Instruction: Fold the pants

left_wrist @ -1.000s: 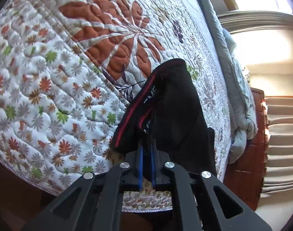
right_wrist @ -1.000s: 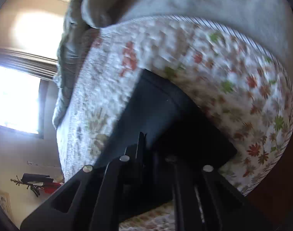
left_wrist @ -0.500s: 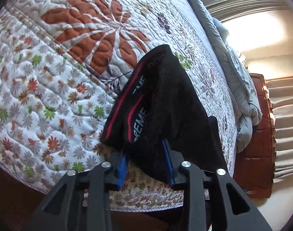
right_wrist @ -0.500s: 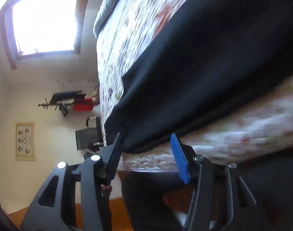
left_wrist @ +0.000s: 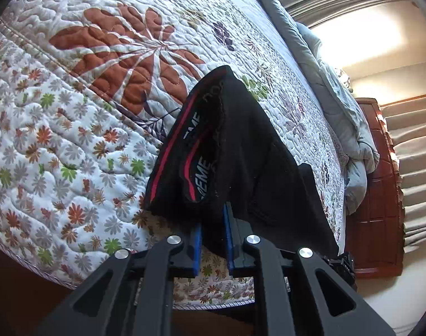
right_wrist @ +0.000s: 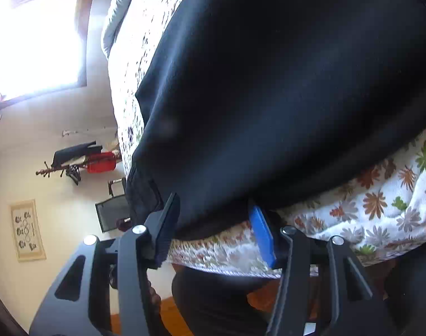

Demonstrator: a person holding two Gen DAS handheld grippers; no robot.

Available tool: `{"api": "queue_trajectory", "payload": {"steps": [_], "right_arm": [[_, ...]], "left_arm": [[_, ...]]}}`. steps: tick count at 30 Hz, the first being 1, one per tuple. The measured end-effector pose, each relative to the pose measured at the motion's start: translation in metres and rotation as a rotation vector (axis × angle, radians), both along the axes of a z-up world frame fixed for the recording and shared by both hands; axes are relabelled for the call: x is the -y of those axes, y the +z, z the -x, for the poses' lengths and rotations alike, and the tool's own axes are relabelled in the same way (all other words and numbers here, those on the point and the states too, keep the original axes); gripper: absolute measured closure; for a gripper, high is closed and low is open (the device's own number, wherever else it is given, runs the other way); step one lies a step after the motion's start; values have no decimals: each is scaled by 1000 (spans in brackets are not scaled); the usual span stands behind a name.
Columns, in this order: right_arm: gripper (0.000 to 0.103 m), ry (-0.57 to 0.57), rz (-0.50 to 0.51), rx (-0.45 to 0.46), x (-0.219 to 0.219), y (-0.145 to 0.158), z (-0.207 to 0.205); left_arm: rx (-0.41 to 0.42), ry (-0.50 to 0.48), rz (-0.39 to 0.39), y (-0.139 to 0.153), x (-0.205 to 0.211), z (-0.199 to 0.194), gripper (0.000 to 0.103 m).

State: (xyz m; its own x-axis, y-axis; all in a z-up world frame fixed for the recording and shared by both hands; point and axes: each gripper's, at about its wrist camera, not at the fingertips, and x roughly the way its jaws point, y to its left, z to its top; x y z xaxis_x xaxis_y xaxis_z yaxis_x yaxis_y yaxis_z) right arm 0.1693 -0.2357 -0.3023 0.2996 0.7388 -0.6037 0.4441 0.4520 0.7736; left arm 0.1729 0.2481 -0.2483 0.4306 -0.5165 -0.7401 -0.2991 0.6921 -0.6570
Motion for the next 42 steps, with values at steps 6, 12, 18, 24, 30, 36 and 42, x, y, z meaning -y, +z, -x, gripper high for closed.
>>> {"api": "queue_trajectory", "payload": {"steps": [6,12,18,24,30,36,42], "right_arm": [[68,2,17,7,-13,14,18],[61,-57,19,-3,-12,-1,11],[100,-93,50,53,-12,8,9],[100,-76,89,87,-18,24,26],[96,-56,67,15,-13,-14,20],[68,-168,100,189,87,55,50],[47,-595,314,249,301,92,117]], "left_arm": [[12,-12,21,7,-1,0,91],[4,-7,52,-5,-4,0,91],[30,5,65,1,-5,4,93],[40,51,113,8,-14,22,94],[-45,57,86,-26,-11,25,92],[17,93,-159,24,-24,44,53],[224,-38,-399,92,23,31,19]]}}
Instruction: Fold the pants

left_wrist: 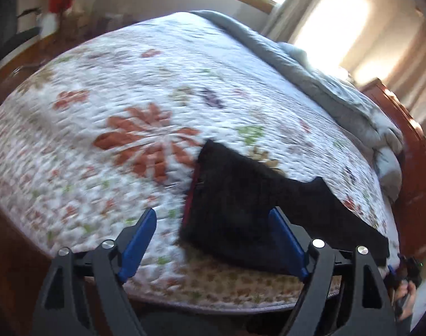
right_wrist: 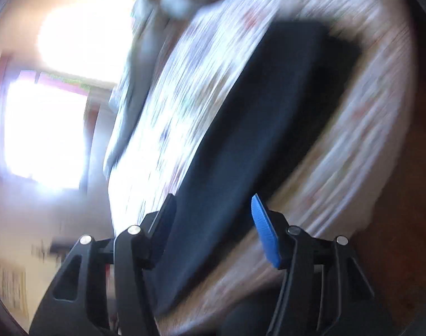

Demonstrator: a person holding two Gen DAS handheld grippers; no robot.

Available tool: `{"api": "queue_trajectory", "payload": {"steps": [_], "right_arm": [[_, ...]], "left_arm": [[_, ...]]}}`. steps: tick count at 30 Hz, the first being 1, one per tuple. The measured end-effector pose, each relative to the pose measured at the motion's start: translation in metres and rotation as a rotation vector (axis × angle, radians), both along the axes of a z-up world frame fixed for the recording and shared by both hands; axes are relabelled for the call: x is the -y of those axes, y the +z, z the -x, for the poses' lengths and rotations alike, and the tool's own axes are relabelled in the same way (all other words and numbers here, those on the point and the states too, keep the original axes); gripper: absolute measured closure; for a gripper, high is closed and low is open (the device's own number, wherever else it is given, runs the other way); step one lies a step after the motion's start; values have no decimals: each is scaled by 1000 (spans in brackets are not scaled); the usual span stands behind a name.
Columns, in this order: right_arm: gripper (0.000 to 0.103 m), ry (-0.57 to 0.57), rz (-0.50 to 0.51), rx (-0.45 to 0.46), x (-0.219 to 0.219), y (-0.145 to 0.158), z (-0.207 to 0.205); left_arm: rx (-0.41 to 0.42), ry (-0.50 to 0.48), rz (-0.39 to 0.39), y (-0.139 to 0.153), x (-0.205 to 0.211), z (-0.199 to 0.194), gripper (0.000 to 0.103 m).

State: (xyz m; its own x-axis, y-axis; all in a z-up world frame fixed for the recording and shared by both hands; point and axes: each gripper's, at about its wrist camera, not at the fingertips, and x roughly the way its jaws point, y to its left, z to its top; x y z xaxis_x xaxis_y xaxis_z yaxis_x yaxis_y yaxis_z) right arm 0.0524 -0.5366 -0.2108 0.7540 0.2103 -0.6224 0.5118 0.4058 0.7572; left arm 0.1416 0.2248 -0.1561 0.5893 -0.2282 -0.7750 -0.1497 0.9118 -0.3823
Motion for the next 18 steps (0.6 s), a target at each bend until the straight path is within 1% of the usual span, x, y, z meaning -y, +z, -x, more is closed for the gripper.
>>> {"api": "queue_trajectory", "payload": {"steps": [1,2,4,5,7,9,11,13,15,16,18], "right_arm": [[47,-53,-13,21,29,-3,5],[47,-82,-25,30,46,-7,7],[47,-130,-55,42,81,-20,6],[47,-134,-65,39,92,-26,3],[46,-126,-70,31,102,-37,-7],[46,-143,-54,-16,104,-43,-12],[46,-136,-75,-27,108,-52,-19],[46,-129,-85,-31,108,-62,-23],[70,-114,-96,-6,112,-70,-32],[98,-102,-97,12,111,-71,-35],[100,-101,-63,29,113,-63,-31]], "left_arm": [[-4,-34,4,-2,8,-9,18],[-14,-59,4,-5,18,-19,18],[-61,-107,14,-22,40,-45,18],[-93,-115,14,-31,50,-54,18],[-149,-107,-4,-49,59,-66,18],[-201,-91,-2,-64,64,-71,18],[-220,-76,-2,-75,65,-72,18],[-223,-79,-28,-79,68,-72,16],[-224,-87,-58,-80,74,-72,14],[-228,-89,-71,-81,77,-73,12],[-236,-95,-105,-83,82,-75,12]]}}
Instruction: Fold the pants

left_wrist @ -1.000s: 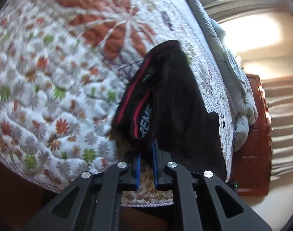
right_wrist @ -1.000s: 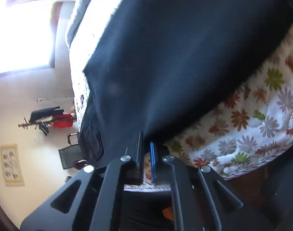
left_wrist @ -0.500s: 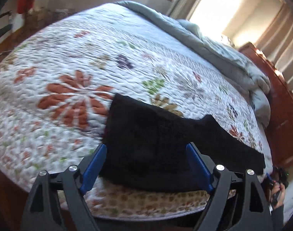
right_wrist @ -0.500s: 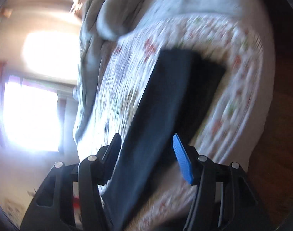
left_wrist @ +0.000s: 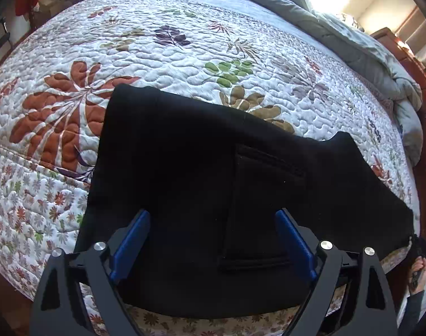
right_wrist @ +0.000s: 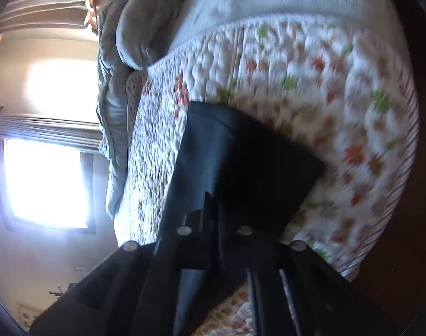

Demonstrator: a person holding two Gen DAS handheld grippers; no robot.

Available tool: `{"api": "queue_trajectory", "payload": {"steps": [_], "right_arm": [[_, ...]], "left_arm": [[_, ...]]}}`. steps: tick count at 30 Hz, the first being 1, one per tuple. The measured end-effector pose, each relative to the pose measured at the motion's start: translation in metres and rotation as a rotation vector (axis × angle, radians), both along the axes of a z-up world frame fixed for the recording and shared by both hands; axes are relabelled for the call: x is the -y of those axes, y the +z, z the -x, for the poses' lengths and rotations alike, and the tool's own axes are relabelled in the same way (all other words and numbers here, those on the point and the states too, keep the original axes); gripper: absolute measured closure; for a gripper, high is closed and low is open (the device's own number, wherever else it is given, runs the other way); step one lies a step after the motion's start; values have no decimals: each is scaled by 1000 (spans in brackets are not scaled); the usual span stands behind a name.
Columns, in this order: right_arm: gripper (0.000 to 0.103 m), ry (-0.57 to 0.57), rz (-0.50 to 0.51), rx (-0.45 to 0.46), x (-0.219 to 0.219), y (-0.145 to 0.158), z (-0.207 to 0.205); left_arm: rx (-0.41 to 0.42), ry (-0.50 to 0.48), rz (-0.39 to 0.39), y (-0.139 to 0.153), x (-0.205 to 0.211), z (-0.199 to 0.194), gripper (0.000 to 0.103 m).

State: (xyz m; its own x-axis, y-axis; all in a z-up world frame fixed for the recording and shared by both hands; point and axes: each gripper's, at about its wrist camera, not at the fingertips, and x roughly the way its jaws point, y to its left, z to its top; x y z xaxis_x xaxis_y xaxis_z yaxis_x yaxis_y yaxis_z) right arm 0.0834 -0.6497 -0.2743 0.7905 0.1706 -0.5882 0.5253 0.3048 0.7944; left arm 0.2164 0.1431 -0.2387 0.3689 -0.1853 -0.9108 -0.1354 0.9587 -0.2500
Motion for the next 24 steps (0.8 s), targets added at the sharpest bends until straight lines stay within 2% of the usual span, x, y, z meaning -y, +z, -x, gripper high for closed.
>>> {"api": "queue_trajectory", "payload": {"steps": [2,5,11,13,15,17,19,22,24], "right_arm": [[100,6,41,27,-7,15,10],[100,-10,20,62,-9,20,29],[100,-7,-39,-15,-3,-17,33],[99,-11,-48,-7,0,-24,33],[90,-42,-45,41,7,-21,44],[72,-113,3,70,16,-12,65],[71,-146,-13,92,24,-12,78],[58,-146,-54,126,28,-19,83],[58,-115,-57,154,26,-19,79]], "left_arm": [[-7,-6,-22,0,3,-3,12],[-13,-1,-34,-1,4,-5,12],[-26,9,-39,-2,5,-7,12],[-32,4,-38,-2,4,-7,12],[-36,-3,-38,-1,4,-9,12],[-30,-5,-34,1,2,-8,12],[-28,-6,-33,1,1,-7,12],[-24,-8,-30,1,1,-7,12],[-30,-11,-33,1,0,-7,12]]}}
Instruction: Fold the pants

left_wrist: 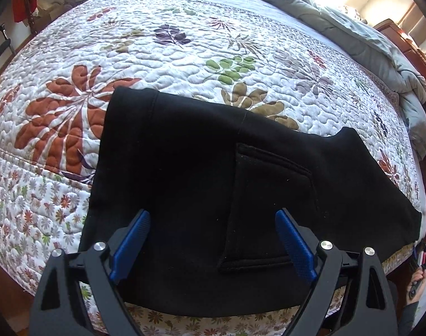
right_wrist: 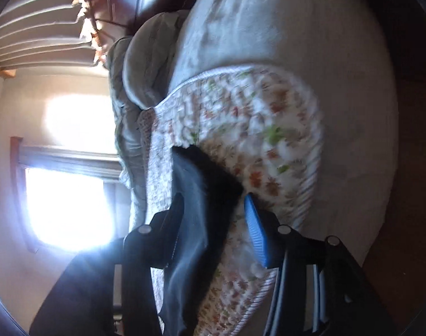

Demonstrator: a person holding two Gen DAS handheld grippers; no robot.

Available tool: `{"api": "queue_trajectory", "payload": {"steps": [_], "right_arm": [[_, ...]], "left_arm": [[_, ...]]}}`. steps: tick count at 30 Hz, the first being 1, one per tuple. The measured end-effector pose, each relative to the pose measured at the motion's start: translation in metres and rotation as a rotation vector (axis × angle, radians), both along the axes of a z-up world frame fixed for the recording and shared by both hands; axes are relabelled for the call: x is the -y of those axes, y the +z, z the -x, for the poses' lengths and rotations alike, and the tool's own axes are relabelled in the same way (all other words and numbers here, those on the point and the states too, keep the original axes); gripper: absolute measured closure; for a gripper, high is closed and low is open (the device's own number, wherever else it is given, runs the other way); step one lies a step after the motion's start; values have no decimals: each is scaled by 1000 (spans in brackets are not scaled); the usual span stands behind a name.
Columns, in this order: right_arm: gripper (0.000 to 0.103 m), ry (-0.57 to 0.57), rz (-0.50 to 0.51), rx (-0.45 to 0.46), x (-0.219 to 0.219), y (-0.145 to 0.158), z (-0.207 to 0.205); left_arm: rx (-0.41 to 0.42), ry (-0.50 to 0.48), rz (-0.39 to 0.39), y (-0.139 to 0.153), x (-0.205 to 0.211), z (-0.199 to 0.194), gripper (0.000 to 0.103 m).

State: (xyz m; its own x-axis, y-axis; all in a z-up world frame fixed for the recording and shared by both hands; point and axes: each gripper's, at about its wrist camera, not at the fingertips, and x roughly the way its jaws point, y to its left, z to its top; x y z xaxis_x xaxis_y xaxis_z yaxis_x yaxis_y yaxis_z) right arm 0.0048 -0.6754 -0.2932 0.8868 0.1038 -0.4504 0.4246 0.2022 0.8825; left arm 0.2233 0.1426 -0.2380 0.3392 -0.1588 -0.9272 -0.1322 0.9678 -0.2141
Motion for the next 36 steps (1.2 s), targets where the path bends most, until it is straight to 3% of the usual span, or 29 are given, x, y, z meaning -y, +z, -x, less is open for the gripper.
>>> {"api": "queue_trajectory", "payload": {"steps": [2,8,9,11,13,15,17,20,21,22,25,28,30,32,36], "right_arm": [[53,34,13,-16,-2,0,-5],[53,50,-13,-22,0,-6,-18],[57,59,-10,-9,1,-5,-21],[91,99,3,63,2,1,-27],[91,112,44,117,4,5,-29],[84,134,34,113,6,0,-36],[69,150,41,84,4,-1,-46],[67,133,31,56,6,-3,-49],[70,123,27,51,6,-3,-50],[91,114,35,43,9,-2,-49],[95,106,93,31,15,7,-44],[94,113,71,12,16,-4,-48],[87,117,35,31,18,-8,-46],[68,94,25,49,20,-7,-34],[62,50,-7,86,28,-8,-18]], "left_arm": [[-10,-2,-10,-1,0,0,12],[-33,16,16,-8,-6,-2,12],[-35,20,21,-9,-7,-2,12],[-38,22,25,-10,-7,-3,12],[-37,21,30,-9,-8,-3,12],[-34,25,40,-9,-10,-3,12],[-31,32,49,-10,-12,-2,12],[-31,33,46,-10,-12,-2,12],[-31,32,43,-10,-11,-2,12],[-31,31,42,-10,-11,-2,12],[-32,31,44,-10,-11,-3,12],[-38,21,36,-10,-9,-3,12],[-38,24,40,-10,-10,-3,12],[-35,23,41,-10,-11,-4,12],[-28,15,25,-10,-8,-2,12]]}}
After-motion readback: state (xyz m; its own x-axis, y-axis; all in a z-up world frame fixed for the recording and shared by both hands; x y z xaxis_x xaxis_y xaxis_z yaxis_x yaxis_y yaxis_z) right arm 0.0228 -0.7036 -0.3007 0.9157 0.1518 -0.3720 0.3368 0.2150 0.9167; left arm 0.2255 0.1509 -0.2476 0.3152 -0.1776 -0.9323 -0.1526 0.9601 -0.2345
